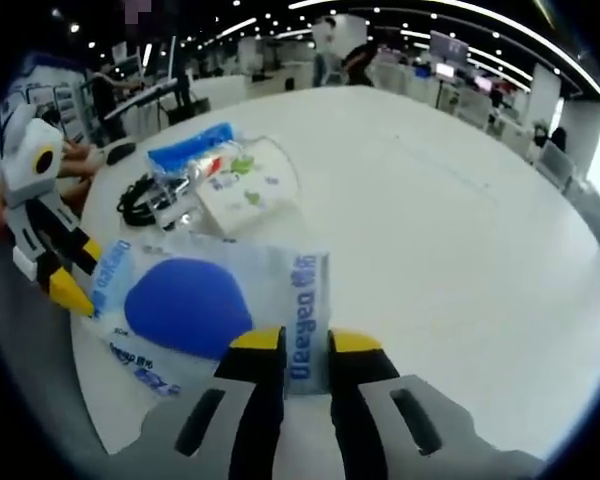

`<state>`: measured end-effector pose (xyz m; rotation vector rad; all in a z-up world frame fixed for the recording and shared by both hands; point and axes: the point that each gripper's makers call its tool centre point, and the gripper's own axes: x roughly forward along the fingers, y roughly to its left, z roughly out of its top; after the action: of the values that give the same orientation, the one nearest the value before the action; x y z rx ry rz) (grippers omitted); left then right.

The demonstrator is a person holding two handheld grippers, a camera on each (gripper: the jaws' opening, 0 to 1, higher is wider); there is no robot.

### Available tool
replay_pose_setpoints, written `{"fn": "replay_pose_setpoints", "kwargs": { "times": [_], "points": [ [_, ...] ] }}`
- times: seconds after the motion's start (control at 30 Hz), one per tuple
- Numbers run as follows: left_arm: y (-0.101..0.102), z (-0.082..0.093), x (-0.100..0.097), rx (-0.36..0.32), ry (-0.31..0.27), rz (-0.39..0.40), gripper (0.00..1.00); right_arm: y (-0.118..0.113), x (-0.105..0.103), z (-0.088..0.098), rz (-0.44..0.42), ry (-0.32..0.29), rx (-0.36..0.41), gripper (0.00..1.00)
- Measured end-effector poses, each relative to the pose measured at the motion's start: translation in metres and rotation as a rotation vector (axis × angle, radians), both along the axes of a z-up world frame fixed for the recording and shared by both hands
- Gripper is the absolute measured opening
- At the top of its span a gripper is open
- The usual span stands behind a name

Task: Arrange the tabletop items into an orderly group along one side of the table until the central work area is clear of visible clutter.

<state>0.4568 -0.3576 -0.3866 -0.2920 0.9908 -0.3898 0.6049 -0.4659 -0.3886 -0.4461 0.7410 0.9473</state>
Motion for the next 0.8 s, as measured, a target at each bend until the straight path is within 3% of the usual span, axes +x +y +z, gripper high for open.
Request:
{"fn": "replay_pose_setpoints", "kwargs": {
  "times": [0.2, 0.43, 0.8],
  "points": [
    [0.003, -0.002, 0.003, -0.002, 0.004, 0.015, 0.2, -0.002, -0.002, -0.002, -0.001, 0.008, -0.003, 0.11],
    [0.005, -0.003, 0.004, 0.002, 0.006, 0.015, 0.05, -0.003, -0.005, -0.001, -0.005, 0.013, -0.004, 0.05],
    [0.007, 0.001, 0.006, 0.003, -0.007, -0.003, 0.0, -0.009, -0.015, 0.001, -0.029, 0.009, 0.0, 0.03]
  ]
}}
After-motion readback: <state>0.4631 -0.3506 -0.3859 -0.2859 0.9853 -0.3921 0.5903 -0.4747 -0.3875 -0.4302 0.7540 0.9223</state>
